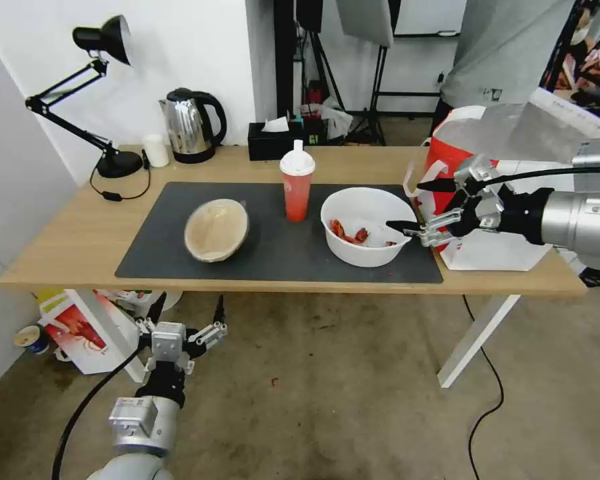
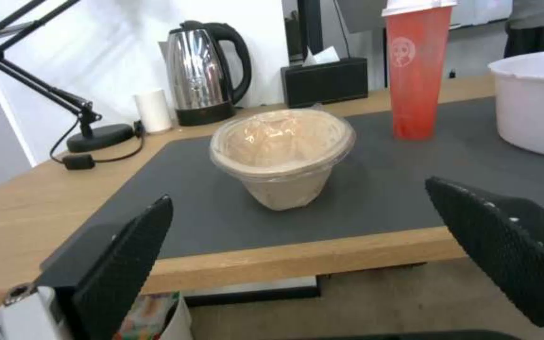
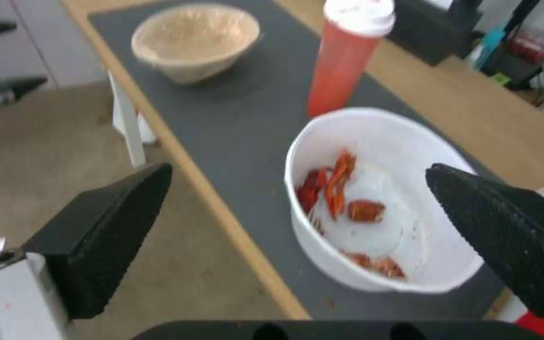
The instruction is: Pick up the trash from the table and place it into the takeout bag.
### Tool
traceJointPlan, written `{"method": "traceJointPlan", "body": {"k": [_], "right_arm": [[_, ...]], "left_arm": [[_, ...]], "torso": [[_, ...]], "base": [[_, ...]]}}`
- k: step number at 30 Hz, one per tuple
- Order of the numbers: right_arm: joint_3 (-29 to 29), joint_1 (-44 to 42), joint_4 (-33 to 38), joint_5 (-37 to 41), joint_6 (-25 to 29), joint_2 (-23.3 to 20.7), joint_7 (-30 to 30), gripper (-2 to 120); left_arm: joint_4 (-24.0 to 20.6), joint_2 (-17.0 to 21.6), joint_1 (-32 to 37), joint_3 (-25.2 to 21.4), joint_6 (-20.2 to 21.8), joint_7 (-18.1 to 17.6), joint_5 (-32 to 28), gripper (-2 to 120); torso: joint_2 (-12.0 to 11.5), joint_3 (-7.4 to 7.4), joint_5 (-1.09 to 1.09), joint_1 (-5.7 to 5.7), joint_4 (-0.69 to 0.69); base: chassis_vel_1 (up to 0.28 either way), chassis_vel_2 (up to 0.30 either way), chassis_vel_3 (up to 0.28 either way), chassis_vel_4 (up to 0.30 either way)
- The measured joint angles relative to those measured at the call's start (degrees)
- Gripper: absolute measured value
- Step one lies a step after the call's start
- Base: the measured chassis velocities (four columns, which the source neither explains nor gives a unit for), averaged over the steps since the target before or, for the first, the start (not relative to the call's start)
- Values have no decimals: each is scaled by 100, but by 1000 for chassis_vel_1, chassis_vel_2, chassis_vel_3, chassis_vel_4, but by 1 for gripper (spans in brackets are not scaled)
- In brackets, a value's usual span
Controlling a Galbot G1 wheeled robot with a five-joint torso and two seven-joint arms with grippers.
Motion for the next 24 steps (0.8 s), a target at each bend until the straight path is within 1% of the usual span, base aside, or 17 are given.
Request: {"method": "traceJointPlan", "body": {"k": [2,3,6,9,15,24], "right_arm": [[-13,-41,23,-47,-19,-165,-111,100],[-13,-41,23,-47,-19,-165,-111,100],[14,-100,26,-14,-96,-446,-319,100],[103,-143,77,9,-186,-546,-406,100],[126,-181,62,-9,-231,-591,-403,100],[138,21,-228,-64,-211,-402,-383,100]], "left_arm": [[0,0,0,0,0,0,0,100],[0,0,0,0,0,0,0,100],[0,0,0,0,0,0,0,100],[0,0,0,0,0,0,0,100],[0,0,0,0,0,0,0,100],[0,0,0,0,0,0,0,100]], "torso": [[0,0,-1,0,0],[0,0,-1,0,0],[0,0,-1,0,0],[0,0,-1,-1,0],[0,0,-1,-1,0],[0,0,-1,0,0]], "base": [[0,0,0,0],[0,0,0,0],[0,0,0,0],[0,0,0,0],[0,0,0,0],[0,0,0,0]]}}
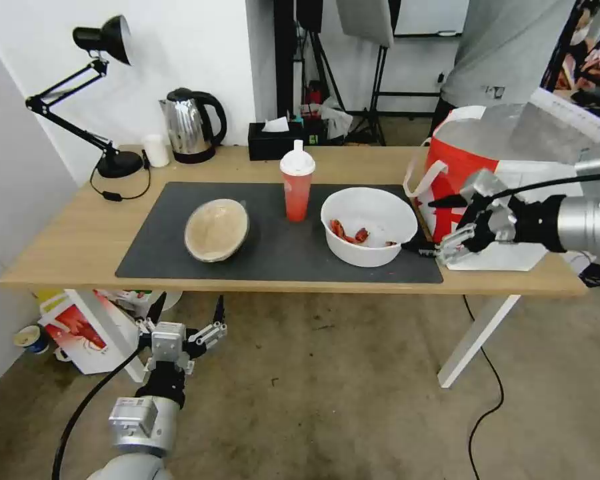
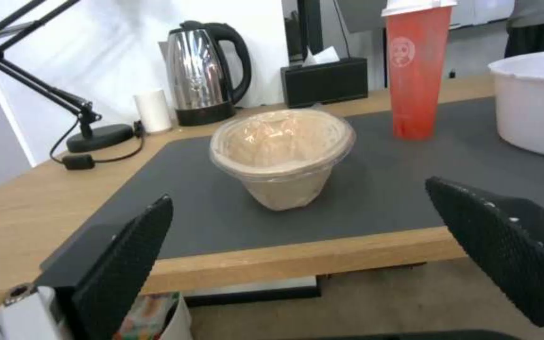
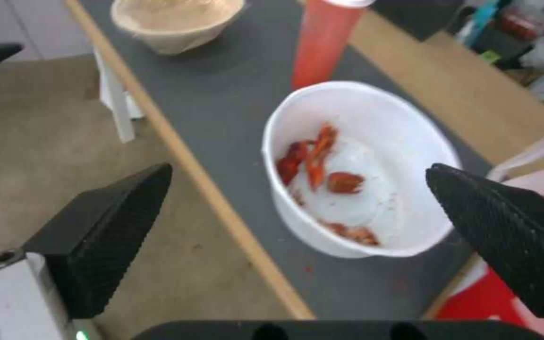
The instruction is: Pick up the trash from the table and place it into the takeout bag.
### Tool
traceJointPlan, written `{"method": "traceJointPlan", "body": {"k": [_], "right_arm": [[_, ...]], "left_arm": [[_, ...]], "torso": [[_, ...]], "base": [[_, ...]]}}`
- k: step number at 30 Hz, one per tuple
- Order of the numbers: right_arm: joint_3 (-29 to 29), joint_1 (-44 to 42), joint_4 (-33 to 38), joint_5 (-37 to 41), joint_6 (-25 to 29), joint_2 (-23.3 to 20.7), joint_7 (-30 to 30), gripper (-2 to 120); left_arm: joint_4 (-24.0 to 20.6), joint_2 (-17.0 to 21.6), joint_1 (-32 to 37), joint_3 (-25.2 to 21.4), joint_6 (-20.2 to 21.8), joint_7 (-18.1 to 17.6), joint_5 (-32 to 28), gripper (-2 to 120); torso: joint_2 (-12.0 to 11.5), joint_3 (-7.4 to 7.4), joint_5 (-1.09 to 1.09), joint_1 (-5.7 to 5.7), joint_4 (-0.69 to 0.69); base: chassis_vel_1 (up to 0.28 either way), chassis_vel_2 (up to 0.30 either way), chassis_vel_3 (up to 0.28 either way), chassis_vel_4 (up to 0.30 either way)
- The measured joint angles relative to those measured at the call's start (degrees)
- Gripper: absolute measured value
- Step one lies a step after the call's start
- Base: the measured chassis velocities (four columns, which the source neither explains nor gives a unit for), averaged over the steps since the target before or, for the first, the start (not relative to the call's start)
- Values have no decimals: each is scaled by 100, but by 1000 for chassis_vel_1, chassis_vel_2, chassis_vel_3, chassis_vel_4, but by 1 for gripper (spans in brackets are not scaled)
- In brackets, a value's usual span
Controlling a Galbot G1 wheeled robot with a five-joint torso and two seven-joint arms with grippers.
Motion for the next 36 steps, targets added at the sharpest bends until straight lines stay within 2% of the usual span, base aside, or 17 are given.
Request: {"method": "traceJointPlan", "body": {"k": [13,18,20,21,22,23,25,26,27,28,31,32,34,36], "right_arm": [[-34,136,-236,-171,155,174,-22,100],[-319,272,-258,-281,185,321,5,100],[-896,637,-372,-462,170,586,15,100],[-1989,1256,-764,-624,-68,1123,158,100],[-1989,1256,-764,-624,-68,1123,158,100],[-2762,1785,-1010,-589,-271,1606,340,100],[-4140,3150,-1273,-375,-421,2459,585,100],[-4529,3720,-1286,-315,-429,2695,625,100],[-4529,3720,-1286,-315,-429,2695,625,100],[-4845,4192,-1268,-269,-438,2839,654,100],[-5562,5050,-1118,-184,-466,2977,711,100],[-5562,5050,-1118,-184,-466,2977,711,100],[-5838,5306,-905,-112,-481,2914,769,100],[-5976,5487,-747,8,-511,2868,834,100]], "left_arm": [[0,0,0,0,0,0,0,100],[0,0,0,0,0,0,0,100],[0,0,0,0,0,0,0,100],[0,0,0,0,0,1,0,100],[0,0,0,0,0,1,0,100],[0,2,1,-4,0,-2,0,100],[0,-1,1,2,0,2,0,100],[0,-1,-1,1,0,1,1,100],[0,-1,-1,1,0,1,1,100],[0,-1,0,0,0,1,0,100],[0,1,1,-3,0,-1,0,100],[0,1,1,-3,0,-1,0,100],[0,-1,0,0,0,0,0,100],[0,0,0,1,0,1,0,100]], "torso": [[0,0,0,0,0],[1,0,-2,0,-1],[2,-2,-7,-1,-4],[3,-2,-2,-2,-6],[3,-2,-2,-2,-6],[1,0,13,-1,-10],[-1,4,14,3,4],[-1,3,-2,6,13],[-1,3,-2,6,13],[-1,2,-12,5,15],[0,0,-7,1,2],[0,0,-7,1,2],[1,-1,2,-2,-7],[0,0,3,-1,-5]], "base": [[0,0,0,0],[0,0,0,0],[0,0,0,0],[0,0,0,0],[0,0,0,0],[0,0,0,0],[0,0,0,0],[0,0,0,0],[0,0,0,0],[36,51,43,16],[48,22,6,9],[54,-34,-29,-1],[0,0,0,0],[0,0,0,0]]}}
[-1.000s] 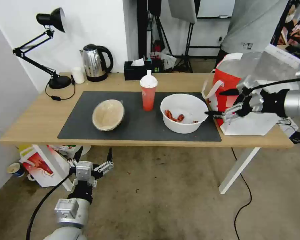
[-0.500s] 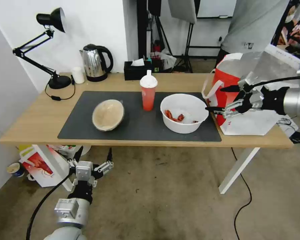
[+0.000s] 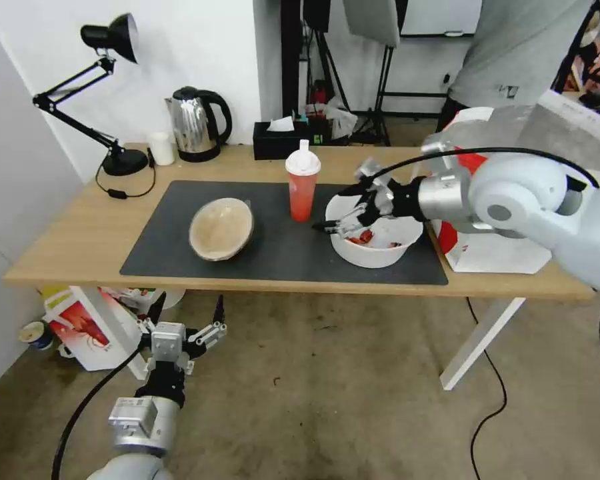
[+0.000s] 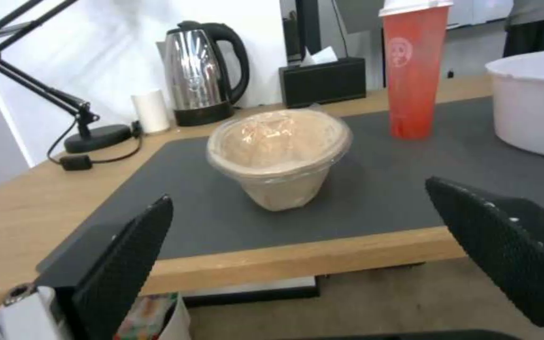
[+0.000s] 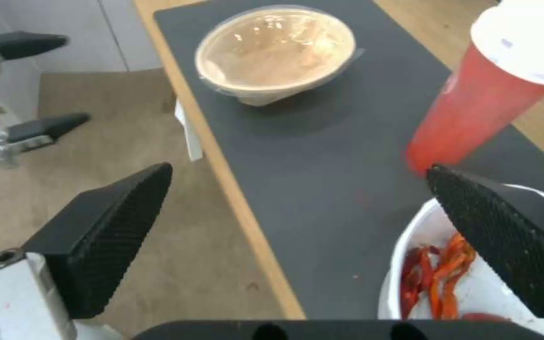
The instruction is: Pick up the trash from the table and place it into the takeout bag.
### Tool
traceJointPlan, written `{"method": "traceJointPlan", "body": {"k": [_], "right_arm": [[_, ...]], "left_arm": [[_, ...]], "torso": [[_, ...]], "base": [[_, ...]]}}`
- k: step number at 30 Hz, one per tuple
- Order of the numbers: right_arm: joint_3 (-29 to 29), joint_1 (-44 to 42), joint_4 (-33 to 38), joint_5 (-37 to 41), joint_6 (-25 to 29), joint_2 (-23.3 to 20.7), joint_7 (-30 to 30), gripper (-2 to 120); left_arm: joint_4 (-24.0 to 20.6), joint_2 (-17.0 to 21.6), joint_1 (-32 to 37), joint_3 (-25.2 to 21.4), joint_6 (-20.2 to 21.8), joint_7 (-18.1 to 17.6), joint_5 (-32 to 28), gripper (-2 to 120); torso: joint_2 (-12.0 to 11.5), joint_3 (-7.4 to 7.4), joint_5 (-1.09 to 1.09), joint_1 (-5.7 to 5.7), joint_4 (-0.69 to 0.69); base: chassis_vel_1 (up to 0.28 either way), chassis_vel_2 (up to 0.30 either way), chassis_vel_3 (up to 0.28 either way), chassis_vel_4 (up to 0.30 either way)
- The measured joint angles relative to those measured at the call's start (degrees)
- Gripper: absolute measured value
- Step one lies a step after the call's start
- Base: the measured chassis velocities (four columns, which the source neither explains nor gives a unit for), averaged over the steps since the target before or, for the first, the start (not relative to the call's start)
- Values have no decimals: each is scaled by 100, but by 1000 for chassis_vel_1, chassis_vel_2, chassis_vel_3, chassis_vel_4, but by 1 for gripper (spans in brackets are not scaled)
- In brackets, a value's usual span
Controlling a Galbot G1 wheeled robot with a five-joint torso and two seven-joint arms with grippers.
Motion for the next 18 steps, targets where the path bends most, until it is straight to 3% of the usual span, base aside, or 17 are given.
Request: {"method": "traceJointPlan", "body": {"k": [3,18], "right_arm": [[-92,214,172,162,-30,-89,54,100],[-378,1059,533,513,-84,-742,-138,100]], "left_arm": [[0,1,0,-1,0,0,0,100],[0,0,0,-1,0,0,0,100]], "torso": [[0,0,-4,1,7],[0,0,-2,1,4]], "base": [[0,0,0,0],[0,0,0,0]]}}
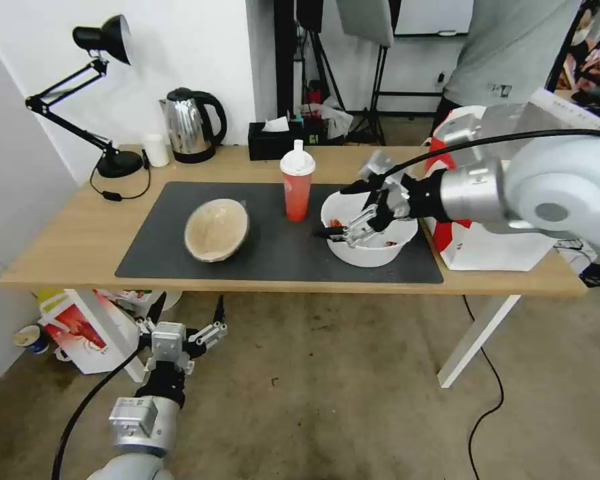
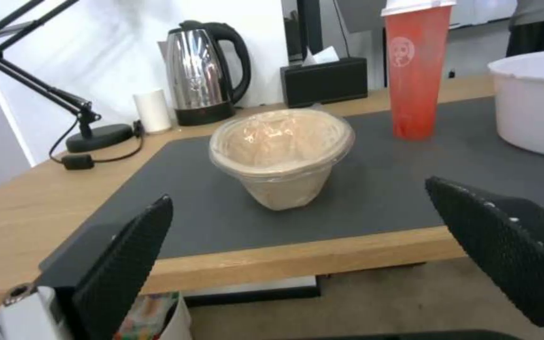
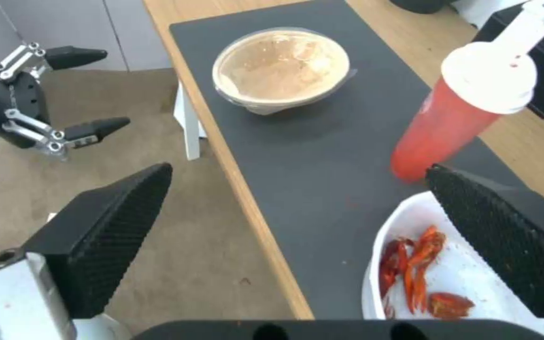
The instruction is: Pick up the trash from the table and place it into the takeout bag.
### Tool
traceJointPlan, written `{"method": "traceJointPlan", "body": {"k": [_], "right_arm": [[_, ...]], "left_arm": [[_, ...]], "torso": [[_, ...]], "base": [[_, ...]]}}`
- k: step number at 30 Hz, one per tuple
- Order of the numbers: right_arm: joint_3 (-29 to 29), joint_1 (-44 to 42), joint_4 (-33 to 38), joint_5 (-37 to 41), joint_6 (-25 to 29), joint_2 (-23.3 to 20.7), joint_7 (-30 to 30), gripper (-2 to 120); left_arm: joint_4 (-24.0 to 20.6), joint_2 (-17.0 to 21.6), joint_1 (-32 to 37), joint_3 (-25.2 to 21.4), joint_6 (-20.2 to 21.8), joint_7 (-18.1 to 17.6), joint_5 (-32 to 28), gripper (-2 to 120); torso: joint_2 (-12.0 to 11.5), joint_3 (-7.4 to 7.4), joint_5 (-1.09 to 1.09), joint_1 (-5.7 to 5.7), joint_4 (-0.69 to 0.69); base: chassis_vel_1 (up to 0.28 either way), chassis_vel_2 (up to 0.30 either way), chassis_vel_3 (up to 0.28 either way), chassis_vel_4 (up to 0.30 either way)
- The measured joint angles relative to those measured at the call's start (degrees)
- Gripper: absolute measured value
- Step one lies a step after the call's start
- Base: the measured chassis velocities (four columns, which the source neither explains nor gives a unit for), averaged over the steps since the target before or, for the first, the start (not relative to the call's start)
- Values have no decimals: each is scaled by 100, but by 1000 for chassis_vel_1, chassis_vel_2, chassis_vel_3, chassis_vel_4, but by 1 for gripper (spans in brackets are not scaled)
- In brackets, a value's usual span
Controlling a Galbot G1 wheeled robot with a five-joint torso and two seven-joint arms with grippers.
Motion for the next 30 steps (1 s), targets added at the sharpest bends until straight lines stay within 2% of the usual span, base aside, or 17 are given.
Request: {"method": "traceJointPlan", "body": {"k": [9,20,30], "right_arm": [[-247,211,-133,-4,-16,-101,-159,100],[-301,-342,-426,-384,-16,59,-212,100],[-502,-397,-598,-511,-16,144,-288,100]], "left_arm": [[0,0,0,0,0,0,0,100],[0,0,0,0,0,0,0,100],[0,0,0,0,0,0,0,100]], "torso": [[0,0,-1,0,1],[0,1,-1,0,1],[0,1,-1,0,1]], "base": [[0,0,0,0],[0,0,0,0],[0,0,0,0]]}}
